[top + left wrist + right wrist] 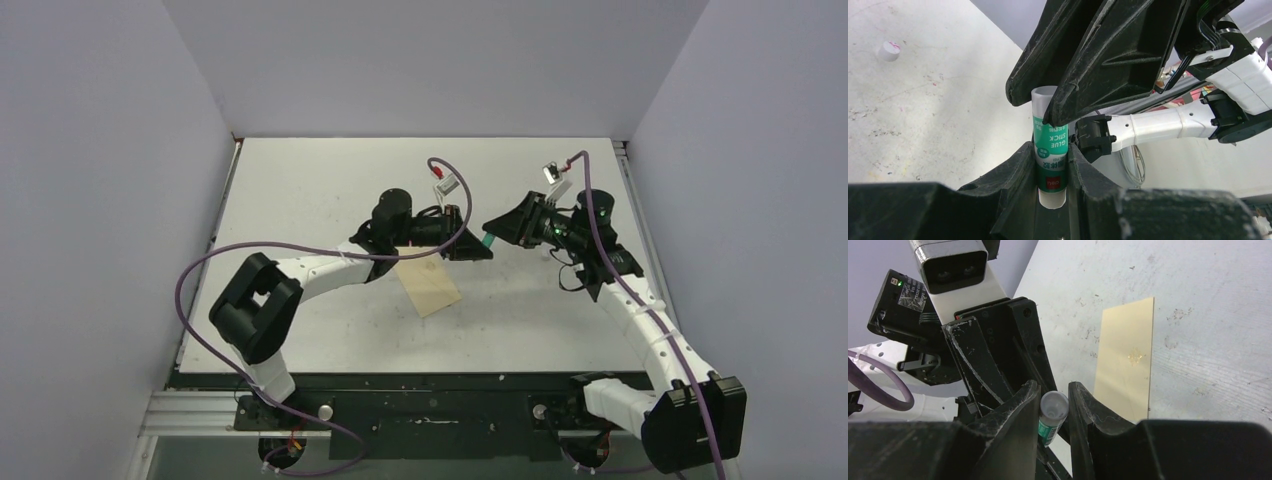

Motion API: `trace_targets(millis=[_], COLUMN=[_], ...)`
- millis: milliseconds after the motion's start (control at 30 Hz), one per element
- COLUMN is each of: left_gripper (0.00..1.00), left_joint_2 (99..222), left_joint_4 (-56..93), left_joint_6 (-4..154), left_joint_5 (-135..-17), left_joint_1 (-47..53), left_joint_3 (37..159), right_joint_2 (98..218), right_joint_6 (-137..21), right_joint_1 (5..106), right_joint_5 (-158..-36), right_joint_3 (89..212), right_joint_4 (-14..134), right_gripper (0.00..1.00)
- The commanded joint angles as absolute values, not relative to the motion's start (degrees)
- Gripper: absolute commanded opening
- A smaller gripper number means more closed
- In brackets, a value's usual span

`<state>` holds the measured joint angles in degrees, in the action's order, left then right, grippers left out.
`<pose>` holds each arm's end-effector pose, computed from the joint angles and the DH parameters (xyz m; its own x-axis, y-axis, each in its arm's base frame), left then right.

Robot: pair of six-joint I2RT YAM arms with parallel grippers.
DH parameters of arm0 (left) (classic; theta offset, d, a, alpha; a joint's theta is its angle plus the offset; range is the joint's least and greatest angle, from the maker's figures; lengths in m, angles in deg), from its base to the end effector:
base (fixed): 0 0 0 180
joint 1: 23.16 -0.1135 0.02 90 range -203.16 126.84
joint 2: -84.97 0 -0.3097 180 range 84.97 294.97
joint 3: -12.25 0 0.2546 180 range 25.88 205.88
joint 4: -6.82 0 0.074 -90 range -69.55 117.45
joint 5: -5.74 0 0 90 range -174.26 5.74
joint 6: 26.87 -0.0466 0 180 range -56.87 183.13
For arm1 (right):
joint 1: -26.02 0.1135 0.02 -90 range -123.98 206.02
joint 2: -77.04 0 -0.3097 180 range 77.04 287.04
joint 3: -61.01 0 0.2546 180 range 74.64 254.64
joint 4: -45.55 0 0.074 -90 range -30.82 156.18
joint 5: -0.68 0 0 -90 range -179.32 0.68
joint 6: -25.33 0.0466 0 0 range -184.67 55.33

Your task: Place the letter into the envelope and seal it

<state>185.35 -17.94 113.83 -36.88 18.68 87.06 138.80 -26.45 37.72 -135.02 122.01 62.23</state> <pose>0.2833 -0.2997 0.3068 -0.7804 -0.0046 -0.6253 0.6251 0.0160 -0.7804 0.2182 0.0792 0.3510 -0.7318 0.2897 -0.6168 -0.4550 0.4661 0.7588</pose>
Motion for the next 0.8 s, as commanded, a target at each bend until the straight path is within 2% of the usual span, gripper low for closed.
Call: trace_targets(millis=[0, 67, 200, 300, 400, 533, 700, 733, 767], left_gripper=[0.00, 0.00, 0.00, 0.00, 0.00, 0.00, 0.00, 0.00, 0.00], left_joint_2=[180.3, 180.5, 180.7, 180.2, 178.8, 175.0, 172.7, 172.3, 172.0], left_joint_4=[-14.2, -17.2, -32.2, -35.5, -31.8, -21.4, -24.8, -24.5, -23.1], left_joint_6=[112.9, 118.8, 135.1, 139.0, 136.0, 127.1, 128.3, 127.8, 126.2], left_joint_5=[-39.1, -37.1, -34.4, -34.4, -35.1, -39.6, -39.8, -39.6, -39.4], left_joint_1=[19.1, 19.2, 19.3, 19.1, 18.8, 17.2, 14.3, 13.9, 13.7], left_joint_3=[91.9, 93.0, 93.1, 93.9, 94.4, 92.9, 90.2, 90.2, 90.5], right_joint_2=[140.4, 140.1, 140.2, 141.6, 143.0, 143.9, 143.4, 143.8, 144.1], right_joint_6=[-27.2, -26.6, -22.0, -19.8, -22.4, -27.1, -23.3, -24.0, -25.7], right_joint_1=[38.7, 38.6, 38.6, 38.7, 38.4, 36.2, 34.6, 34.6, 34.6], right_joint_5=[-139.2, -142.6, -152.4, -158.5, -160.7, -156.2, -154.2, -153.1, -150.8], right_joint_3=[125.3, 125.0, 125.2, 127.5, 131.0, 134.0, 132.6, 133.9, 135.6], right_joint_4=[57.0, 52.7, 37.2, 30.1, 34.7, 45.5, 41.5, 43.7, 47.4], right_gripper=[0.05, 0.05, 0.05, 0.05, 0.05, 0.05, 0.06, 0.11, 0.24])
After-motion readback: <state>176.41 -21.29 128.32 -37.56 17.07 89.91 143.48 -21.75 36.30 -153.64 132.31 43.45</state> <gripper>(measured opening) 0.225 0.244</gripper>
